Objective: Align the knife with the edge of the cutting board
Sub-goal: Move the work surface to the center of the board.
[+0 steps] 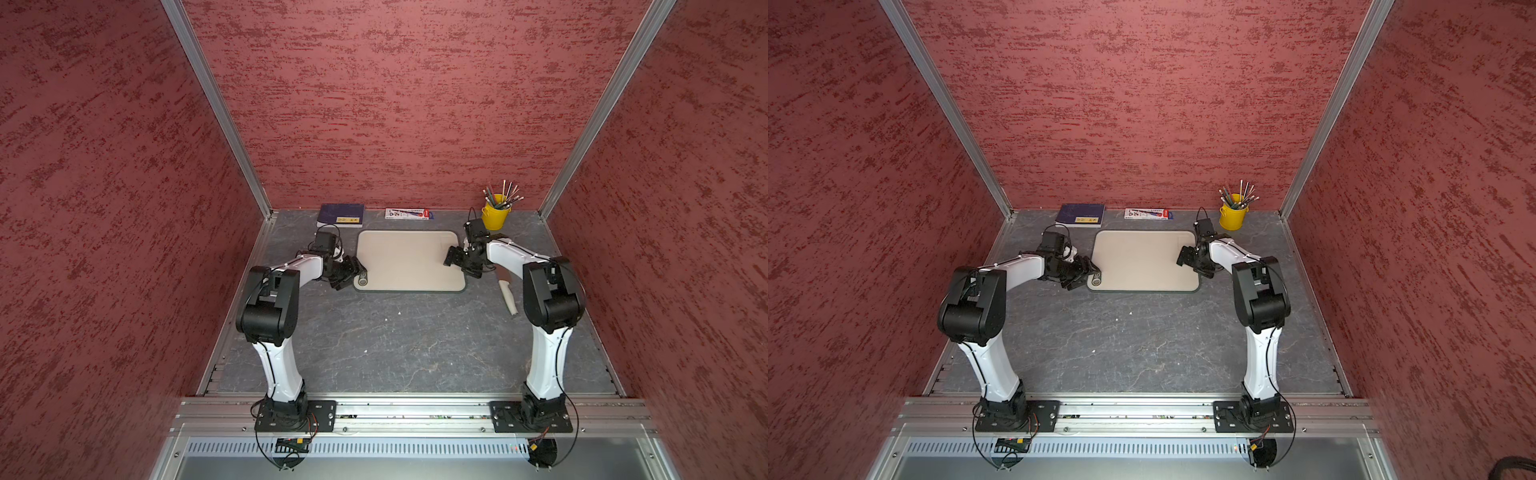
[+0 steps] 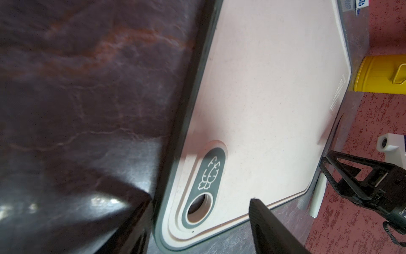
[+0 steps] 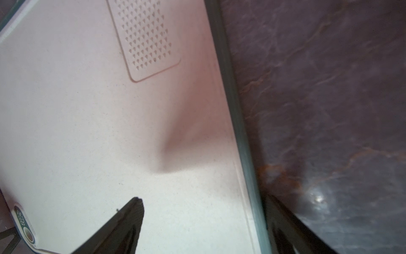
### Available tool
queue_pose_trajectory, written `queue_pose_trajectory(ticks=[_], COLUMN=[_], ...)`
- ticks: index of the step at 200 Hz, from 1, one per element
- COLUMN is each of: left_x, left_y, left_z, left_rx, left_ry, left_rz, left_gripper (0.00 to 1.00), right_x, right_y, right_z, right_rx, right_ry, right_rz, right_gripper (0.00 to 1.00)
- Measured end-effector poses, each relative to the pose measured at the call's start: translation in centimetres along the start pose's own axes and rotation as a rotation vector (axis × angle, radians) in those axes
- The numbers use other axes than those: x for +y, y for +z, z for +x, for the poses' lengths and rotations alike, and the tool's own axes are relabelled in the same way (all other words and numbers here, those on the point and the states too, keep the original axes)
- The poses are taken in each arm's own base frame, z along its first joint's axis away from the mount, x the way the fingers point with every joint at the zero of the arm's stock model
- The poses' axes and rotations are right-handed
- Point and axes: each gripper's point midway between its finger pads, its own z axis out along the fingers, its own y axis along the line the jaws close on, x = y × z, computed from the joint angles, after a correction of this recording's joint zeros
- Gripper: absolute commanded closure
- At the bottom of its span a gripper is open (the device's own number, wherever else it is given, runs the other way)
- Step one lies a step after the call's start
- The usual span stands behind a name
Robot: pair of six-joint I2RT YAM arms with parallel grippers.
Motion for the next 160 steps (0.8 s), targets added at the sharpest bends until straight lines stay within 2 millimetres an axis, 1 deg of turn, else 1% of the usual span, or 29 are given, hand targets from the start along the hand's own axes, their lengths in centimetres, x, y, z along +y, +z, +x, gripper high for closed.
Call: queue_pose_trajectory(ticks=[58,77,86,122,135,151,160], left_x=[-0.16,-0.27,-0.31,-0.22,-0.09,0.13,0.35], left_y=[-0.10,-0.09,-0.07,-0.17,-0.32,-0.62,-0.88], left_z=[-0.03,-0.06,-0.04,-0.10,-0.05,-0.07,-0.11], left_rx=[0.004,0.016,0.023,0.044,0.054,0.073,0.083], left_ry=[0.013,0.015,0.015,0.012,0.007,-0.015,-0.033], left_rz=[0.002,-0.002,-0.003,-0.007,-0.007,0.005,0.012], left_gripper=[0.22,0.20,0.20,0.18,0.16,0.11,0.10], right_x=[-0.09,-0.06,0.00,0.15,0.17,0.30,0.44], right_y=[0.02,0.07,0.05,0.15,0.11,0.05,0.01], right_z=[0.10,0.05,0.01,-0.10,-0.11,-0.11,-0.10], right_rx=[0.022,0.031,0.035,0.061,0.071,0.085,0.095], right_ry=[0.003,0.006,0.008,0.014,0.020,0.027,0.034], right_rz=[0.028,0.034,0.035,0.043,0.038,0.024,0.013], right_gripper=[0.09,0.06,0.02,0.02,0.02,0.02,0.02])
